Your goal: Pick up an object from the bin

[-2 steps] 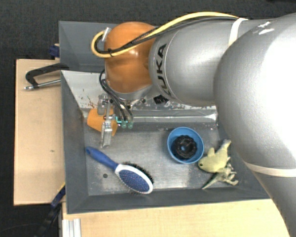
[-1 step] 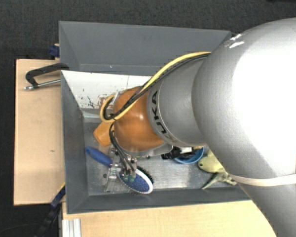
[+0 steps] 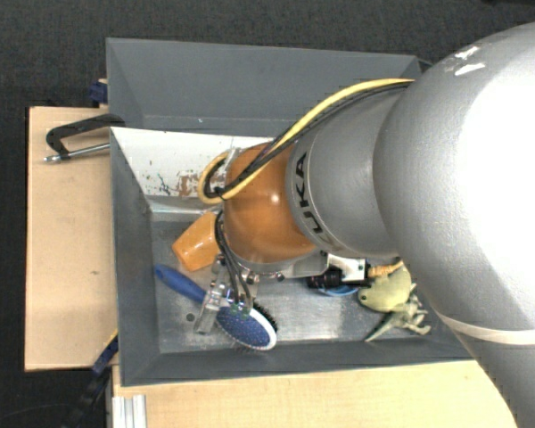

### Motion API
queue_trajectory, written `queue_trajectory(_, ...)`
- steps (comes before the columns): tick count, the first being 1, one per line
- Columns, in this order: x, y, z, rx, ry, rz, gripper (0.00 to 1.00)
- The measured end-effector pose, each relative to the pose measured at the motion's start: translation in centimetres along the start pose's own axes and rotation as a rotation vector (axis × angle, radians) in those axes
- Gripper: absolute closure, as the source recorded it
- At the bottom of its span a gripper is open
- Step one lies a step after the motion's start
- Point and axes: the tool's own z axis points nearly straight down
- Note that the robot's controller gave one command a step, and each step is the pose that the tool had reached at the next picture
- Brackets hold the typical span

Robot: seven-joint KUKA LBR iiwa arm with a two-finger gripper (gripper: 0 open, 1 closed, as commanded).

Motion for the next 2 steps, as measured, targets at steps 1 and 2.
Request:
queue_trajectory(1,0.9,4.7,-0.2,-0.002,0.001,0.098,0.00)
queue_trajectory(2,1.1,3.4,3.2,0.006,0.006,0.385,0.00)
